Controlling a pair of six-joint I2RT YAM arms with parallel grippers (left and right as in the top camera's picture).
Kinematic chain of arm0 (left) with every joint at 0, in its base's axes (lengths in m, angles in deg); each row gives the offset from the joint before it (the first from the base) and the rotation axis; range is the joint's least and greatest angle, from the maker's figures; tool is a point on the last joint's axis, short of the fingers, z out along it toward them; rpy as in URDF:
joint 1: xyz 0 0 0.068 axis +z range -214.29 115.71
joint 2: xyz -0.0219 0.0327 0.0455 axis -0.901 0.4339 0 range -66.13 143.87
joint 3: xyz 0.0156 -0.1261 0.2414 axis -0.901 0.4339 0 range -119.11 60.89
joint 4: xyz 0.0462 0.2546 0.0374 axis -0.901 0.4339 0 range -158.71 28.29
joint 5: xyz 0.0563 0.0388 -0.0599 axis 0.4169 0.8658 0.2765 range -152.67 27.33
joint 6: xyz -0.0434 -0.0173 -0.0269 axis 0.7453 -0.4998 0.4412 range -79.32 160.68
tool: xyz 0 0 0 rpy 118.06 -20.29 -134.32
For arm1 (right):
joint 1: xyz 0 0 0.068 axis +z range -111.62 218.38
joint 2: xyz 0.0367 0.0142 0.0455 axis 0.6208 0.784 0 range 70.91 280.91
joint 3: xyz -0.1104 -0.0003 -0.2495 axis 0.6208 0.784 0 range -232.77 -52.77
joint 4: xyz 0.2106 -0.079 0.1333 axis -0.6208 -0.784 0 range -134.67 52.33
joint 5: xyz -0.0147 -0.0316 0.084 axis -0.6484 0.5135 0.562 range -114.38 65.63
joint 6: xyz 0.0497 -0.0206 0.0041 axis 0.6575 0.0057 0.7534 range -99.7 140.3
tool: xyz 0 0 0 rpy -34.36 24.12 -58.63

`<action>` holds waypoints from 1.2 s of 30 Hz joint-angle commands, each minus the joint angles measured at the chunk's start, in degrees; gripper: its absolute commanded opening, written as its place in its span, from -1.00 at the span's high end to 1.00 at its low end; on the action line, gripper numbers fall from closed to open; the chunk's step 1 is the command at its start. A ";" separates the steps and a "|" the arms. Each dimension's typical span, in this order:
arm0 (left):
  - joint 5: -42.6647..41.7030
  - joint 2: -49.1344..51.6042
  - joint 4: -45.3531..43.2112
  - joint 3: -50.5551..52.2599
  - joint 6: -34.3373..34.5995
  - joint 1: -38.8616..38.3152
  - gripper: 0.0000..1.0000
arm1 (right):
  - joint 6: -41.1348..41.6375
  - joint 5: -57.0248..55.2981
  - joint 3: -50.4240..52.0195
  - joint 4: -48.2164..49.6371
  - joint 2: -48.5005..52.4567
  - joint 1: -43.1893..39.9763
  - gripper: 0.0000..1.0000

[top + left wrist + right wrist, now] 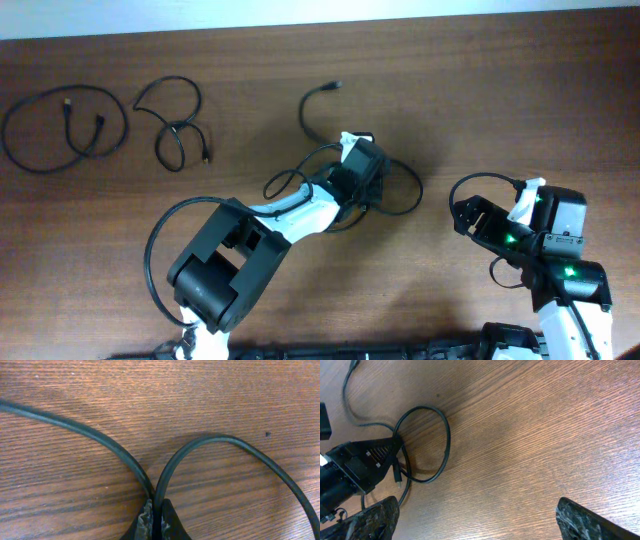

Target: Untangle cables

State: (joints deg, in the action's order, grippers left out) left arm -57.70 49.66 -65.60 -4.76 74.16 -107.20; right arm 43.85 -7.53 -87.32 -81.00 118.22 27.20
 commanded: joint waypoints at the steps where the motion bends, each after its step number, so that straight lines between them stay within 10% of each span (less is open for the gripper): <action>1: 3.41 -0.63 6.01 0.24 -1.90 0.83 1.00 | -0.85 0.04 -0.26 -0.42 -0.07 2.16 -0.98; 11: 18.73 -32.63 27.93 -0.24 -3.58 2.58 1.00 | -0.83 -0.13 -0.24 -0.33 12.07 2.34 -0.97; 18: 19.91 -21.86 21.90 0.02 -3.34 2.78 0.90 | -0.83 -0.09 -0.24 0.50 20.57 2.34 -0.98; 19: 21.62 -19.32 19.82 0.02 -3.32 2.91 0.51 | -0.83 -0.09 -0.24 0.46 20.57 2.34 -0.97; 21: 22.51 -13.77 15.76 0.02 -3.32 3.23 -0.98 | -0.83 -0.09 -0.24 0.46 20.57 2.34 -0.97; 28: 11.54 -10.69 15.32 -0.04 -3.98 3.30 -1.00 | -0.81 -0.09 -0.24 0.68 20.57 2.34 -0.97; 31: 1.62 -9.31 13.44 -0.02 -13.90 2.51 -0.42 | -0.81 -0.11 -0.24 0.70 20.57 2.34 -0.97; 36: 2.01 -2.23 8.20 -0.09 -13.90 2.21 -0.36 | -0.81 0.13 -0.24 0.63 20.57 2.34 -0.97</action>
State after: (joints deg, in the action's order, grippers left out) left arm -54.40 45.51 -55.80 -4.67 61.98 -105.04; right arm 43.67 -7.53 -87.34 -80.54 138.70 29.12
